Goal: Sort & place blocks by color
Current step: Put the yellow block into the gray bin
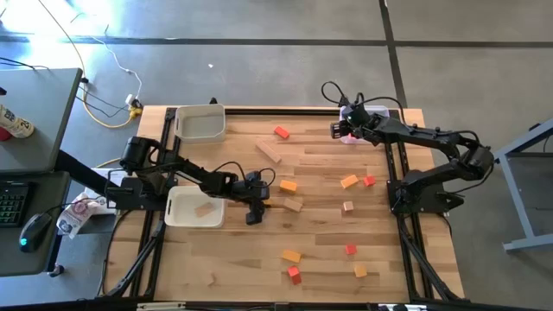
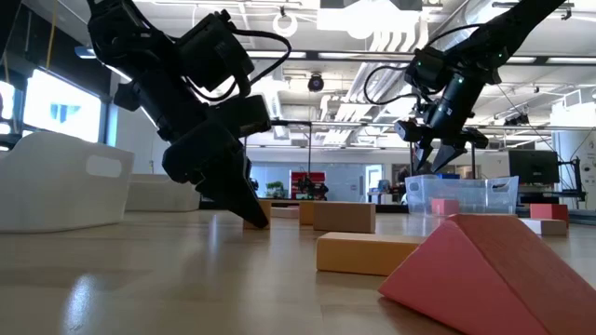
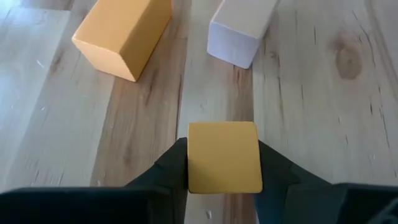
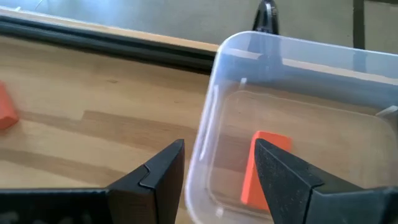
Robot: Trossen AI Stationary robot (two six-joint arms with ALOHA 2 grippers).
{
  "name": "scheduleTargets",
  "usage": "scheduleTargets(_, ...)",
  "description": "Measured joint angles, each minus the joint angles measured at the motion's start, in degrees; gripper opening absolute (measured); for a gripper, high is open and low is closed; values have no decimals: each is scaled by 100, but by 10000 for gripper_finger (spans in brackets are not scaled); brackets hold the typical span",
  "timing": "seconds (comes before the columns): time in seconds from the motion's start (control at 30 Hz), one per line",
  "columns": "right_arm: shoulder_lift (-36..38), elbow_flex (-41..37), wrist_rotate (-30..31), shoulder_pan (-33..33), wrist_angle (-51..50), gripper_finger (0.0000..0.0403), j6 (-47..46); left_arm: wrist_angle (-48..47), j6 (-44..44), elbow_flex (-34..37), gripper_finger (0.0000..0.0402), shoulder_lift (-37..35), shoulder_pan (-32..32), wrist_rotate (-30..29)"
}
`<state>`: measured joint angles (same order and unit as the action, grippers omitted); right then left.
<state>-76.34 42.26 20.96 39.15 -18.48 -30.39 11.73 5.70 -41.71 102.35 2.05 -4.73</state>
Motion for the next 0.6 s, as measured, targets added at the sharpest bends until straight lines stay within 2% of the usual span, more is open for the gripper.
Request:
scheduleTargets(0.27, 182, 0, 2, -344, 98, 181, 226, -165, -69, 2, 104, -187, 318, -48)
scheduleTargets(0.47, 704, 2, -27, -737, 107, 181, 233, -666, -302, 2, 104, -869, 717, -61)
scheduleTargets(0.6, 979, 4, -340, -1029, 105, 181, 221, -983, -504, 0, 107, -1470, 994, -196)
